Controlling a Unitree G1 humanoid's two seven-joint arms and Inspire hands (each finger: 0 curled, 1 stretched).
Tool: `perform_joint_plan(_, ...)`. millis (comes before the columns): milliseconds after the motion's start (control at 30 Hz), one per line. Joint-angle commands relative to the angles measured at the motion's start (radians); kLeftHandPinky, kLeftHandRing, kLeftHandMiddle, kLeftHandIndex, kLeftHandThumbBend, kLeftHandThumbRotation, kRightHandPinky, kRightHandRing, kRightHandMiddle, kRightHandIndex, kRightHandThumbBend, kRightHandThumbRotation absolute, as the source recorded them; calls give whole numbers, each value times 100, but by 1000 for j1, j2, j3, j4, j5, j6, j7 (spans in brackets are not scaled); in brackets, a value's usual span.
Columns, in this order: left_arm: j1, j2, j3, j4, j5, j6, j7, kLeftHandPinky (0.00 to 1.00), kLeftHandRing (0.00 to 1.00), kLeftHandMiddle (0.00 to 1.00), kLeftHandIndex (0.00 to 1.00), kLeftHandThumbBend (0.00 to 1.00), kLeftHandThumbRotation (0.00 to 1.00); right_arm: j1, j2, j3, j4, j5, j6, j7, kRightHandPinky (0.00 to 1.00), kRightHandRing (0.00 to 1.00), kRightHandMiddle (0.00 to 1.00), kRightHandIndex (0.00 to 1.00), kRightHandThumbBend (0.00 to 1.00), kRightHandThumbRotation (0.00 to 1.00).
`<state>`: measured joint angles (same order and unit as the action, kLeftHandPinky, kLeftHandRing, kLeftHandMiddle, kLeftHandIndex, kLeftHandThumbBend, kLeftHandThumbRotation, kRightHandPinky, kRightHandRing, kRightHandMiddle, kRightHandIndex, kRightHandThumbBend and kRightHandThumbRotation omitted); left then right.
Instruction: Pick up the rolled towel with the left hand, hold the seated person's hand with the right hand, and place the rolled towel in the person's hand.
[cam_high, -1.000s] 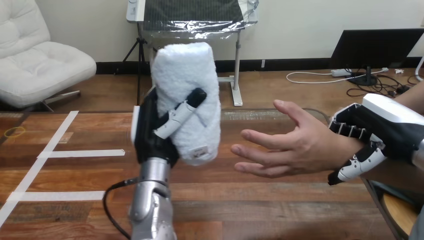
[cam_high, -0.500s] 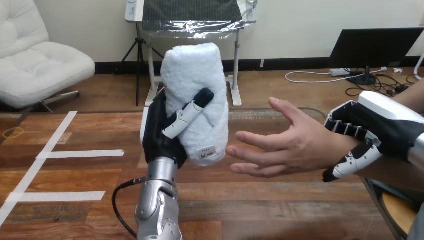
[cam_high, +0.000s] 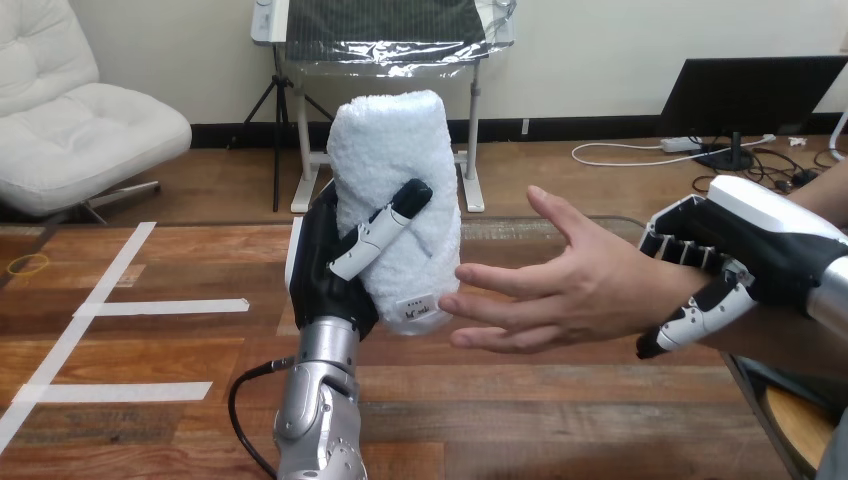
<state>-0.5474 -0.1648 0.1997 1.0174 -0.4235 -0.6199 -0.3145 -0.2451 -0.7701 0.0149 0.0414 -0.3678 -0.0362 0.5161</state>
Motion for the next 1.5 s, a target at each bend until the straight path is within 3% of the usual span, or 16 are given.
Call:
perform_joint_plan(0,-210,-142,-11,4,11,-59,-11,28,33,39,41,69,0,-112,54,31,-59,19,20,1,35,41,45,48,93,12)
perform_joint_plan(533,-221,-190,-60,28,73,-87,54,27,33,39,41,74,0,-133,67,46,-75,7,44,5,36,42,46,49,93,13)
perform_joint_plan(933,-225,-230,-82,27,77,-59,85,28,34,40,41,75,0,-140,72,52,-87,-3,58,4,37,42,47,49,93,13)
perform_joint_plan(1233,-236,-267,-80,26,31,-52,63,29,35,40,41,76,0,-137,80,49,-84,-7,49,-6,36,41,46,48,94,14)
perform_joint_plan(1467,-250,-280,-95,34,48,-79,77,27,33,38,41,78,0,-133,79,43,-81,-4,45,1,36,42,46,49,93,15)
